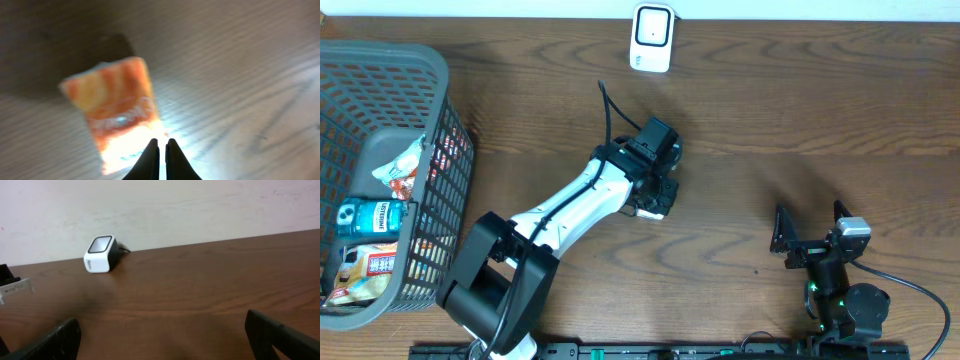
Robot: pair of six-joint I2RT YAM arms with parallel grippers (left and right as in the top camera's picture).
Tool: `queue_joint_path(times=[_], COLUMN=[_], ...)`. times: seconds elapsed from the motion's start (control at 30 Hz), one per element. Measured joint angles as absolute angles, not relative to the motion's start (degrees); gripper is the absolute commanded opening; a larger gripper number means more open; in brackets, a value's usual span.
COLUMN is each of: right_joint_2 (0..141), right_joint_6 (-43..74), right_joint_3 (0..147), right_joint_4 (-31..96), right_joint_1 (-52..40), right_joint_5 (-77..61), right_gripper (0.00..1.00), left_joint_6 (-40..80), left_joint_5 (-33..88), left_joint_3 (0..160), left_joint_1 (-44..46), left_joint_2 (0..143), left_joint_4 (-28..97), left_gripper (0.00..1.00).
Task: Scan the item barcode
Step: 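Carry the orange packet to the table center and release it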
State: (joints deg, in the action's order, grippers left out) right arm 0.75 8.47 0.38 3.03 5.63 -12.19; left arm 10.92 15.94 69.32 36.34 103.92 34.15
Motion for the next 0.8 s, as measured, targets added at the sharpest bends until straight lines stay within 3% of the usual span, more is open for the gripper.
queue_joint_path(times=[0.37,0.8], right_joint_2=[0.8,0.7], right_joint_6=[8.5,8.5], right_joint_3=[0.4,0.4], right_joint_4=[3.0,3.0], right_joint_1=[5.6,5.6], right_joint_5=[-12.2,-12.2], right_gripper=[0.99,0.99], left_joint_6=[12.1,12.2], left_joint_5=[18.2,13.6], left_joint_3=[68.6,68.5], left_joint_1=[41.7,41.9], left_joint_2=[104.0,109.5], left_joint_4=[32.5,31.4], left_gripper=[0.08,0.08])
